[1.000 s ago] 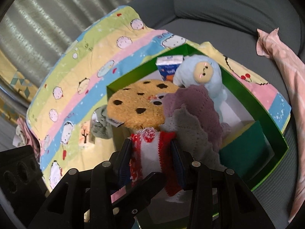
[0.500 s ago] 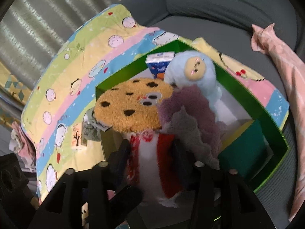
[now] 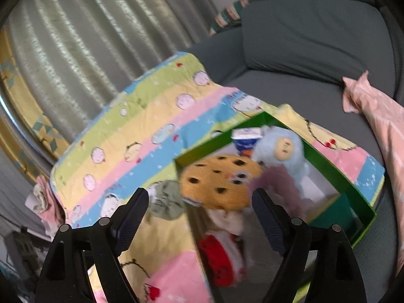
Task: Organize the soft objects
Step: 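Open the right tool and return it to the tree-printed tissue box, then grasp the tree-printed tissue box with the right tool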
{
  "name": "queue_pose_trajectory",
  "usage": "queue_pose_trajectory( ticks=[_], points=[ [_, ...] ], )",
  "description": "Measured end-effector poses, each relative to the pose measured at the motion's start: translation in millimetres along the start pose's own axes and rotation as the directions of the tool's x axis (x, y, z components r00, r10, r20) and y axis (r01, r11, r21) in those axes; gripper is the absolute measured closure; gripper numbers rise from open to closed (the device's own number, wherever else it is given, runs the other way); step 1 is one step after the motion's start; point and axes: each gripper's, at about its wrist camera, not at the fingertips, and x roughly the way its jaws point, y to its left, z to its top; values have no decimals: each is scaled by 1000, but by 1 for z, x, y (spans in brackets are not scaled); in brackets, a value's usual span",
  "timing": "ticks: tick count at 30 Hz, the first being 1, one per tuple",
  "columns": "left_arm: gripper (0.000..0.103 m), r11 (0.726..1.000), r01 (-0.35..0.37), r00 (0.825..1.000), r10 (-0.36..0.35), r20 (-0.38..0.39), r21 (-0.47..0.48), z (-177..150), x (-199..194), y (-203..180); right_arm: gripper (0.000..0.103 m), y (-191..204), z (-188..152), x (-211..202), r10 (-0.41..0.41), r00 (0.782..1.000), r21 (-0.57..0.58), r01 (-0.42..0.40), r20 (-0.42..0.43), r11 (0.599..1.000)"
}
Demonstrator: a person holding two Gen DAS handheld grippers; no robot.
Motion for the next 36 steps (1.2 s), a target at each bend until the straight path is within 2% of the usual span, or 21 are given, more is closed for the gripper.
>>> queue_pose_trajectory(
  ticks=[3,6,8,10,11,13,15,16,19,21,22,23,25,27,28,31,33,34,36],
  points=[
    [16,992,-121,992,123,35,-42,-7,-16,34,11,25,-3,5,88,996,-42,-88,1,995],
    [16,970,-226,972,230,43,-86,-17,-22,70,8,61,-12,32,218,973,-99,-225,-71,969],
    [16,950,-283,957,289,28,-129,-25,-21,95,8,86,-24,66,228,962,-129,-247,-149,960],
    [16,934,-299,952,305,-1,-194,-35,-18,120,8,104,-40,107,238,944,-131,-272,-231,953],
    [16,923,-301,952,303,-28,-241,-38,-18,133,8,112,-49,128,217,936,-123,-259,-276,958],
    [16,899,-321,947,314,-74,-297,-39,-18,149,8,125,-59,152,159,936,-143,-212,-315,967],
    [16,886,-348,936,347,-59,-306,-39,-26,153,8,137,-66,169,110,944,-203,-178,-310,963],
    [16,872,-373,925,377,-50,-318,-40,-31,155,8,143,-70,177,70,952,-244,-146,-297,959],
    [16,860,-383,920,389,-52,-336,-42,-38,160,8,154,-83,197,-4,963,-322,-86,-268,943],
    [16,853,-388,918,392,-61,-349,-43,-40,162,8,151,-91,216,9,952,-334,-117,-307,935],
    [16,852,-387,918,392,-61,-352,-42,-40,162,8,151,-96,227,-18,942,-343,-104,-335,934],
    [16,851,-386,918,392,-58,-355,-42,-43,163,8,150,-98,233,-43,941,-353,-83,-335,932],
    [16,851,-390,916,397,-57,-351,-43,-48,162,13,155,-102,229,-55,959,-399,-62,-276,915],
    [16,846,-402,911,409,-56,-351,-42,-49,163,34,158,-103,225,-33,962,-401,-81,-270,912],
    [16,844,-405,909,412,-57,-351,-42,-50,165,40,158,-104,221,-7,961,-389,-105,-276,915],
    [16,849,-378,920,388,-50,-370,-42,-54,168,43,160,-106,202,19,954,-355,-130,-300,926],
    [16,846,-371,921,387,-37,-382,-42,-59,169,44,160,-109,183,64,945,-329,-175,-321,928],
    [16,845,-374,920,391,-35,-384,-42,-60,169,44,161,-113,170,82,930,-324,-206,-359,923],
    [16,840,-379,917,397,-36,-388,-41,-62,171,44,168,-125,158,65,903,-340,-226,-425,913]
  ],
)
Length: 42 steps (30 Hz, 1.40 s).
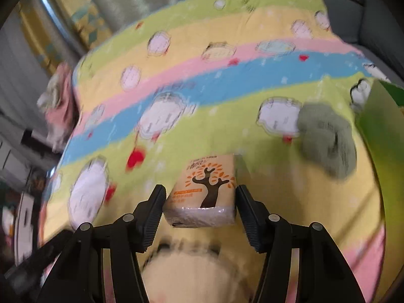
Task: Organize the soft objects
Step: 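Grasp the tree-printed tissue box with the right tool, then carry the tissue box with the right tool into the box and release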
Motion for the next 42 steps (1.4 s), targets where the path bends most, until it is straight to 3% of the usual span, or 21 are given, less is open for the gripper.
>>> queue_pose_trajectory(
  ticks=[6,10,16,19,24,26,29,33,36,39,42],
  points=[
    [17,1000,-11,1000,10,-28,-10,0,3,3,40,11,-35,-2,0,983,-57,-10,-184,998],
    [18,1000,-7,999,7,-38,-2,-2,5,0,23,-1,-30,-17,52,990,-14,-54,-128,998],
    [20,1000,12,998,-10,-67,23,-7,12,-8,22,-24,-22,-30,164,984,87,-158,-62,984],
    [20,997,65,992,-59,-115,50,-13,20,-20,22,-35,-20,-29,225,974,170,-215,-41,962],
    [36,984,127,981,-106,-163,125,-28,29,-44,35,-40,-19,-24,283,958,210,-267,-48,940],
    [37,978,152,974,-124,-190,144,-34,34,-52,41,-40,-20,-19,292,954,214,-272,-67,938],
    [51,971,203,953,-166,-252,126,-42,47,-59,42,-37,-20,-11,275,957,199,-253,-92,947],
    [64,965,234,939,-192,-285,120,-48,54,-64,42,-37,-22,0,277,952,207,-248,-127,946],
    [65,959,256,933,-213,-291,119,-51,59,-68,44,-39,-25,10,270,949,224,-231,-161,947],
    [70,956,264,934,-221,-281,126,-52,60,-71,53,-38,-28,18,259,947,226,-214,-192,950],
    [70,949,293,927,-252,-280,118,-52,58,-71,53,-33,-28,16,228,957,198,-192,-178,961]
  ],
)
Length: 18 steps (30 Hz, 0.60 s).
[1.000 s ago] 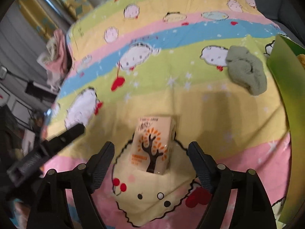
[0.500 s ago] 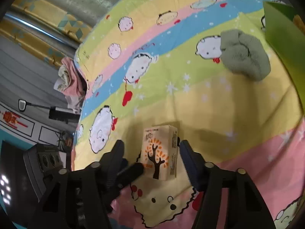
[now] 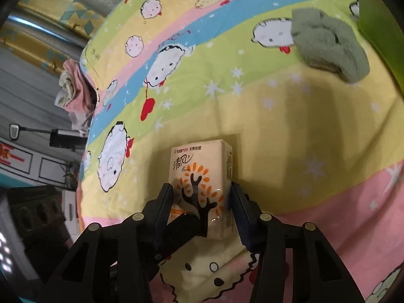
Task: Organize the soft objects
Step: 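Carry the tissue box with the right tool into the box and release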
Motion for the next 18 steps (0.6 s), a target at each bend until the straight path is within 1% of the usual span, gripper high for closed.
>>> queue_pose_trajectory(
  ticks=[3,5,8,9,10,11,12,13,16,18],
  points=[
    [71,999,-2,1000,1,22,35,0,-6,-7,53,4,-1,-14,22,999,-10,-21,43,1000],
    [71,998,0,999,-4,54,69,0,-15,-16,53,6,-1,-33,28,995,-22,-26,99,999],
    [71,991,48,992,-63,114,123,2,-29,-37,53,7,1,-71,14,979,-37,-6,205,999],
    [71,987,67,988,-87,130,149,3,-33,-47,53,5,1,-86,4,970,-35,4,245,999],
    [71,980,87,983,-114,145,178,5,-36,-58,53,1,0,-106,-7,954,-25,15,301,1000],
    [71,974,100,979,-133,154,202,6,-38,-69,53,-3,0,-118,-13,943,-15,19,333,1000],
    [71,966,116,974,-156,163,232,8,-40,-80,53,-8,-1,-133,-22,927,0,23,374,1000],
    [71,954,133,968,-183,170,267,9,-42,-93,53,-15,-4,-150,-34,906,20,28,421,999],
    [71,911,194,950,-267,162,364,13,-44,-132,53,-32,-16,-189,-93,846,76,63,524,995],
    [71,874,238,936,-323,140,424,13,-40,-155,53,-48,-24,-212,-131,814,121,76,566,990]
  ],
)
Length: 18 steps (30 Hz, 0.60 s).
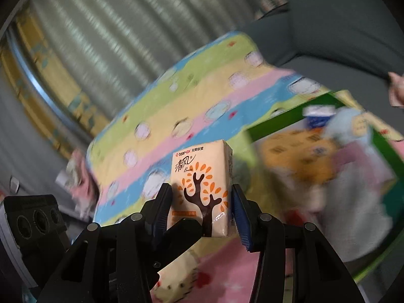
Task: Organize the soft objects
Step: 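Carry the tissue box with the right tool into the box and release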
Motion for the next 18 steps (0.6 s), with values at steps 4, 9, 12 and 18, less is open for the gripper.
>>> queue_pose_trajectory(
  ticks=[4,9,12,18],
  points=[
    [71,993,90,996,-88,-27,75,7,27,-38,53,-31,8,-29,-70,995,66,66,66,996],
    [72,975,184,979,-170,-113,121,9,64,-71,53,-66,10,-49,-162,983,142,149,86,979],
    [72,969,220,966,-200,-165,115,6,84,-83,53,-85,11,-50,-209,976,193,193,68,962],
    [72,967,226,947,-191,-257,116,-3,115,-99,53,-114,10,-43,-243,970,256,230,19,939]
  ],
)
